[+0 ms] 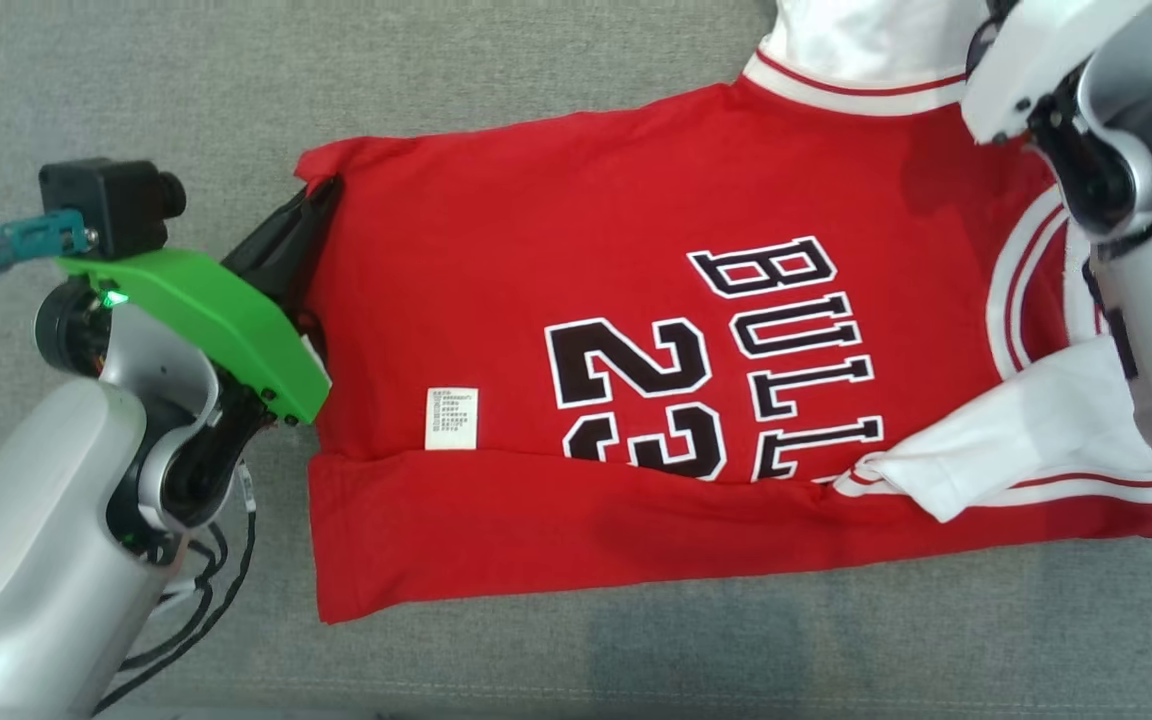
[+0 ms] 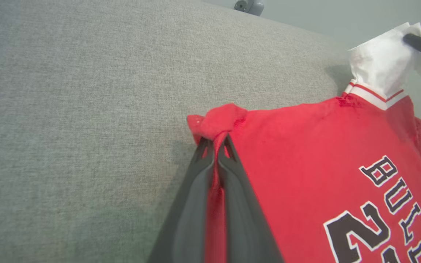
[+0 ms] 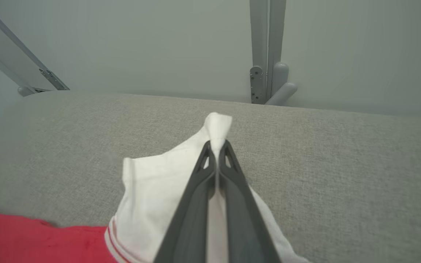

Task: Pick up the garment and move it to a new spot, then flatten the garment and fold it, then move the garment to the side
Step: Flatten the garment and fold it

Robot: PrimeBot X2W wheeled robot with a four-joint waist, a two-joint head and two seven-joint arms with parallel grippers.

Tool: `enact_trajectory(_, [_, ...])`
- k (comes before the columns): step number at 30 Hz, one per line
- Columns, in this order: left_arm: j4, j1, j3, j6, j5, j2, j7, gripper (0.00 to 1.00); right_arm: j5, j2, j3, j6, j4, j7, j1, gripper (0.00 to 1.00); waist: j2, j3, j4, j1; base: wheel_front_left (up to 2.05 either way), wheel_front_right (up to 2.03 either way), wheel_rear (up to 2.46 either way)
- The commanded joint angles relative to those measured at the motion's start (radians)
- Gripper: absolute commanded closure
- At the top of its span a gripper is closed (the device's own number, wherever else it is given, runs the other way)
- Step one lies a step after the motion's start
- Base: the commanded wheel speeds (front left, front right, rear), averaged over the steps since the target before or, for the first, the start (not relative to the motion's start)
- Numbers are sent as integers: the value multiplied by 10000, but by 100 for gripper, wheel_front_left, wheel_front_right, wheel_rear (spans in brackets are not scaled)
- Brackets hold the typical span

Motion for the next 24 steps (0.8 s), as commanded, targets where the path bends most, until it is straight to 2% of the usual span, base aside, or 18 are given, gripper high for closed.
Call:
enact_trajectory(1, [-242,311,79,104,9,174,-113,100,211,-106,-85,-17,-394,3,528,100,53,-386,-416,-1,0,0,0])
enact_trajectory(7, [-1770,1730,401,813,-75,887,-542,100,915,-284,-682,-14,-2897,373,3301,100,53,-876,-962,-1,0,0,0])
enact_trajectory(9, [-2308,2587,681,1404,-103,1199,-908,100,983,-124,-1141,-12,-3989,510,4710,100,53,-1131,-1170,-1,0,0,0])
enact_trajectory(12, [-2624,3158,828,1643,-320,1132,-1167,100,1007,141,-1467,-12,-4573,573,5617,100,53,-1280,-1263,-1,0,0,0])
enact_trajectory(13, [-2768,3677,907,1832,-435,1089,-1404,100,1055,465,-1640,-12,-5055,701,6442,100,53,-1380,-1345,-1,0,0,0])
enact_trajectory(19, [-2472,4837,979,1929,-939,653,-1989,100,728,1187,-1976,-10,-5393,620,7899,100,53,-1726,-1570,-1,0,0,0])
enact_trajectory(24, [-2302,5365,1155,1871,-1012,768,-2333,100,533,1382,-1924,-10,-5357,680,8161,100,53,-1998,-1694,-1,0,0,0])
